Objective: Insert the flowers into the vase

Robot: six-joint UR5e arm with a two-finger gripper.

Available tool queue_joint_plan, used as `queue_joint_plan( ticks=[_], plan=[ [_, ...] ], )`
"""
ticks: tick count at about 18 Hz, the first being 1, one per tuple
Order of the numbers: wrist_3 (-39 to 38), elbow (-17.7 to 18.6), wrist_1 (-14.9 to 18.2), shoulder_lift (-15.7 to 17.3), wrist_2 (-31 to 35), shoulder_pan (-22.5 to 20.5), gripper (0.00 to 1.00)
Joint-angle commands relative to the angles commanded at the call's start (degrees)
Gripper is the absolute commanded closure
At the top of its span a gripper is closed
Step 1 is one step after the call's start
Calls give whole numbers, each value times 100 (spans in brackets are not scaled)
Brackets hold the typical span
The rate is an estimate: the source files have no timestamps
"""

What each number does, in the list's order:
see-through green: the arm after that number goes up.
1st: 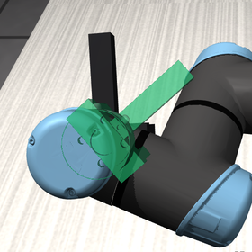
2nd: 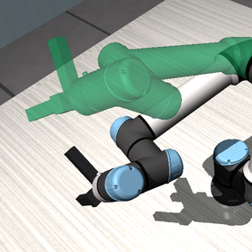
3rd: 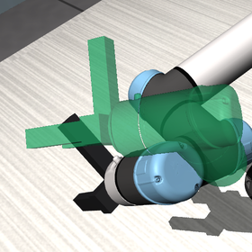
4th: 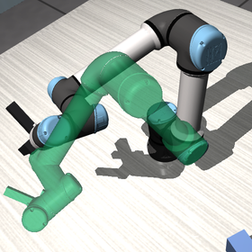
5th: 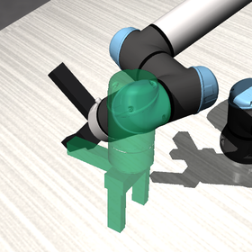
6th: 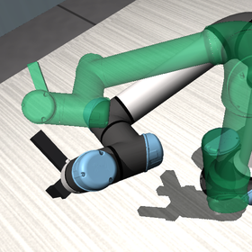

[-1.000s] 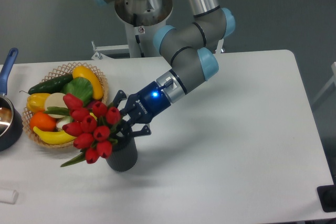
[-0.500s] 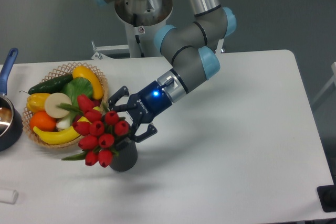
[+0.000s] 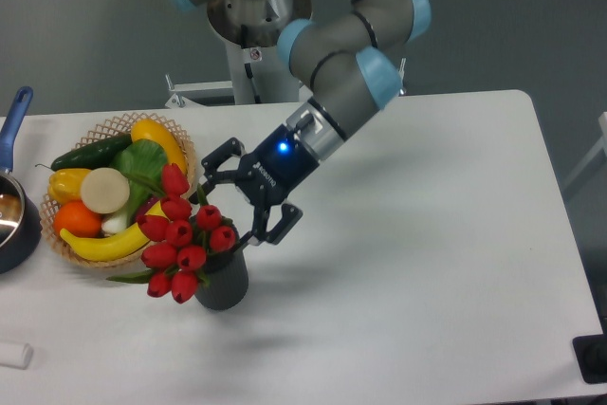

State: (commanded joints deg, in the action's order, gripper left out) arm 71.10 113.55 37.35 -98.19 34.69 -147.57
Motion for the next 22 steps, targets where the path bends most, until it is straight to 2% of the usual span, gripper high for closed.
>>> queue_joint_plan(
  ticks=[7, 11, 15, 16, 17, 19, 22],
  plan=[
    [0, -44, 0, 571, 1600, -17, 0],
    [-44, -298, 9, 783, 2848, -79, 0],
    [0, -343, 140, 1117, 4008, -544, 0],
    [9, -378, 271, 1222, 4202, -623, 0],
    [105, -404, 542, 1310, 4378, -720, 0],
    [796, -500, 1008, 1477, 4660, -922, 0],
    [1475, -974, 2053, 1609, 4801, -1124, 0]
  ],
)
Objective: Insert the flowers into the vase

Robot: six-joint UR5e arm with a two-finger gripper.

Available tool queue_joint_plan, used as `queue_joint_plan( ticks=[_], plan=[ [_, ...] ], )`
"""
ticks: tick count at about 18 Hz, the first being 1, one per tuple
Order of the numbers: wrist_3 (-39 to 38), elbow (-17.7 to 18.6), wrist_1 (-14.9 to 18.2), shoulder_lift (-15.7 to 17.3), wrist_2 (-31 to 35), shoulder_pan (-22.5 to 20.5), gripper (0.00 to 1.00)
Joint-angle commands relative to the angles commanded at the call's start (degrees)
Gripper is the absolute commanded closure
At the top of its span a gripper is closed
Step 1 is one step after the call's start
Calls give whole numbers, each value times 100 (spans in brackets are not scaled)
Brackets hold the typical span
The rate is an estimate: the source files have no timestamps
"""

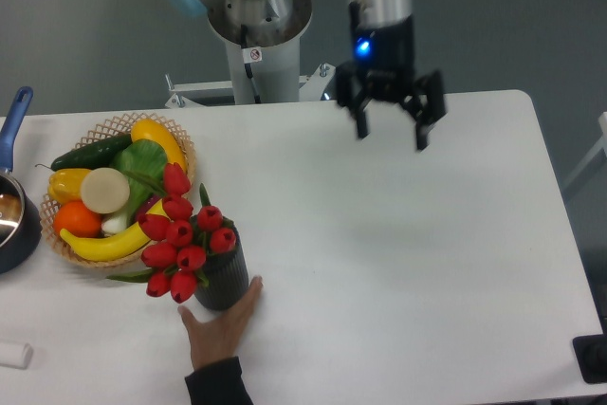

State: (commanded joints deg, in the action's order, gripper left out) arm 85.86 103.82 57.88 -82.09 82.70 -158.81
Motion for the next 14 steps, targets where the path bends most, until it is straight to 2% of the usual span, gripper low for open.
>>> queue_joint_plan(
  ticks=[1, 3, 6, 10, 14],
  plan=[
    [45, -202, 395, 0, 0, -88, 0],
    [106, -423, 880, 44, 0, -185, 0],
    [667, -354, 1049, 176, -9, -474, 0],
    [1204, -389, 1515, 299, -61, -791, 0],
    [1364, -345, 1542, 343, -114, -871, 0]
  ],
)
